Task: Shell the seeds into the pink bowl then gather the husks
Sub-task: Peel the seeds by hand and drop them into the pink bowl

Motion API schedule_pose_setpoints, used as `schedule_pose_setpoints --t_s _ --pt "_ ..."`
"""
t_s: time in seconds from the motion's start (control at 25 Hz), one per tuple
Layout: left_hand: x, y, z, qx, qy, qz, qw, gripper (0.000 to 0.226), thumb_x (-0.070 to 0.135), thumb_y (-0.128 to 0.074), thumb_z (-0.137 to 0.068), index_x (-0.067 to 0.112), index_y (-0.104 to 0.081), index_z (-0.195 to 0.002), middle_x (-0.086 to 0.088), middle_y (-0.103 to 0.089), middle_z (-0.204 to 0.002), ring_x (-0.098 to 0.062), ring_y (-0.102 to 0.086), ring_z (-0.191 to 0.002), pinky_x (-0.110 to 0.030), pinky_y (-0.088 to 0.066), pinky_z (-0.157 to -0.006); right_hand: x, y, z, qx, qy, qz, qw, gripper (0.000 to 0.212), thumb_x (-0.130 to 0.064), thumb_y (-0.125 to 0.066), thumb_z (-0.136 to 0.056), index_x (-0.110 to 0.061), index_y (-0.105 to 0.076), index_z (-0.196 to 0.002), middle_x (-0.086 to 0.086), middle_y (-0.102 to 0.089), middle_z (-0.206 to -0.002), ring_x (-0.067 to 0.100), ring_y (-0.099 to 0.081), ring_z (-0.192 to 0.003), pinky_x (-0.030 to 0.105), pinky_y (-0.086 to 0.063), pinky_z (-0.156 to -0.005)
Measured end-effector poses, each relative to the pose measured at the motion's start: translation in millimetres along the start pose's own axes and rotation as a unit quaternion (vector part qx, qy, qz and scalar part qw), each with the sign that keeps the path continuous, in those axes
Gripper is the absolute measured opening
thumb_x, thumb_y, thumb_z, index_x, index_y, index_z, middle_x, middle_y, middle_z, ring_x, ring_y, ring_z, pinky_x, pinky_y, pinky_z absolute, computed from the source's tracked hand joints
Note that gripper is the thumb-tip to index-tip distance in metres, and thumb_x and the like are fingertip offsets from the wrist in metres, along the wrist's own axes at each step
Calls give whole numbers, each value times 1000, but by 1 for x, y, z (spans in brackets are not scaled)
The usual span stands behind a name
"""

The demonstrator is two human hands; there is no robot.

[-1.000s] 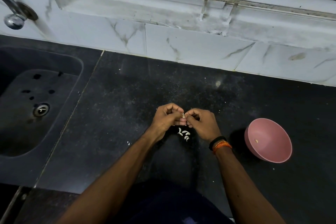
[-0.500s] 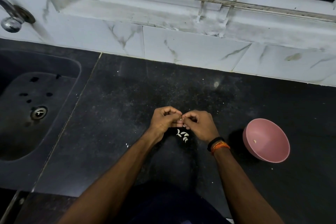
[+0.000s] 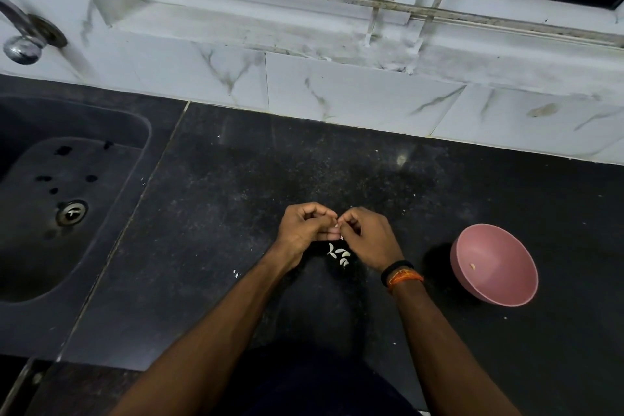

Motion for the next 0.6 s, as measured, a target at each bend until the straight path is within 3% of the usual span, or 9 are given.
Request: schedule_pose_setpoints --t_s 0.4,0.48,0.6 --pt "0 -1 0 -9 19 22 1000 11 -9 -65 -88 -4 -73 -94 -22 -73 -90 -30 -74 -80 -37 -62 -72 8 -6 -2 -13 -35 -33 999 7 -19 -61 -96 -18 -68 -94 -3 -67 -93 15 -68 -82 43 -60 -79" --pt "-2 -1 0 -8 26 33 999 13 -10 -65 -88 -2 -73 -95 -20 -73 -89 -29 -74 -81 -37 -62 -74 11 -6 -2 -8 -50 -54 997 8 -19 -61 -96 -18 -68 -94 -3 -69 -93 14 -69 -83 41 -61 -79" --pt "-3 0 -1 -7 30 38 999 15 -10 -63 -89 -4 -72 -99 -19 -72 -88 -26 -73 -81 -36 -62 -74 12 -5 0 -9 -75 -118 990 11 -15 -61 -98 -15 -71 -95 -1 -72 -90 10 -71 -75 27 -61 -70"
Point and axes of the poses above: each hand's wrist, its own z-axis away from the middle knuckle, its own y-axis out of the back of the hand, x = y × z, the point moved 8 cm from there along -z, towards the middle knuckle
